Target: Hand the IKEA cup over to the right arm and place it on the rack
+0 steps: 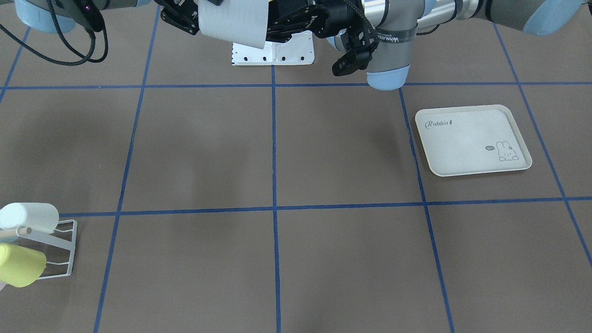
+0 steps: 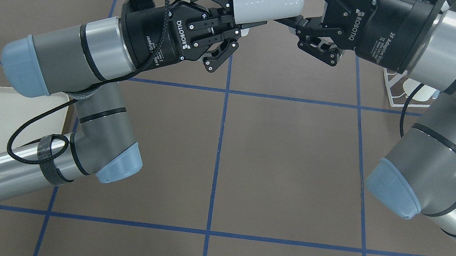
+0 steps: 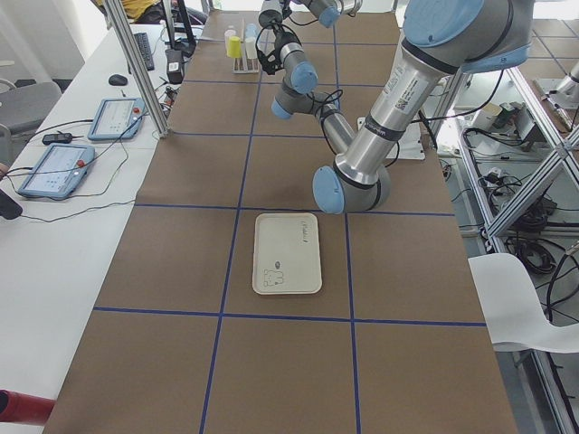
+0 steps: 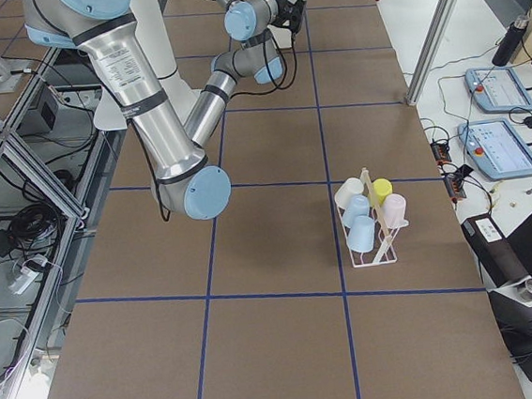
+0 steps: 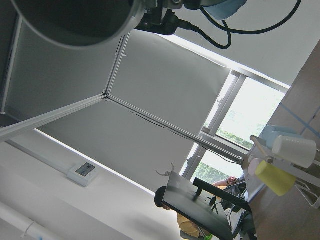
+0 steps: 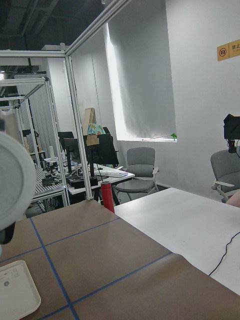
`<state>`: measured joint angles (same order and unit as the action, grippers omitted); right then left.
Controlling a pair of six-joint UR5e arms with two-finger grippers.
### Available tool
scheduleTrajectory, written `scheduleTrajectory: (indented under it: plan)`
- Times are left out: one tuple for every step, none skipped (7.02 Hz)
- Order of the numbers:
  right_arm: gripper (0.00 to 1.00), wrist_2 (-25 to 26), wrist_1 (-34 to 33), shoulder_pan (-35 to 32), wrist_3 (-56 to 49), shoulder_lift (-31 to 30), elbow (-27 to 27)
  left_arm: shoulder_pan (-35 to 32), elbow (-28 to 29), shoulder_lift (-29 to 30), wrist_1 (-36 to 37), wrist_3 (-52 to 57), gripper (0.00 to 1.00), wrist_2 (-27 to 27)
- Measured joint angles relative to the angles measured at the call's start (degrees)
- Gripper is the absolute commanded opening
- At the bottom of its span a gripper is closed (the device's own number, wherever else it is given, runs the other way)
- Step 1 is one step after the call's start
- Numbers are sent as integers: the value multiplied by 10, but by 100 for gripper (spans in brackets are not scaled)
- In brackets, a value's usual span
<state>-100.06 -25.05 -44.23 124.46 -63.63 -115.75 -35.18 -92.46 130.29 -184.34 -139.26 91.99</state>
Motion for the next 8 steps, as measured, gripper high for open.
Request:
scheduleTrajectory:
  plan:
    - [0,-4,0,0,0,-2,-1,-1,-1,0,4,0,100,0]
    - [0,-6,0,0,0,-3,-3,-4,-1,0,6,1,100,0]
    - [0,-8,0,-3,0,-6,-5,-6,-1,-2,7,1,100,1]
    - [0,-8,0,-12,-1,-15,-8,-8,0,-8,7,4,100,2]
    - [0,-8,1,-31,-1,-29,-11,-9,0,-16,7,11,100,4]
    - [0,-8,1,-55,-1,-45,-11,-10,1,-22,7,18,100,4]
    - [0,-7,0,-82,-5,-66,-9,-12,1,-25,7,22,100,5]
    - [0,-8,-3,-110,-38,-85,5,-13,1,-27,7,25,100,5]
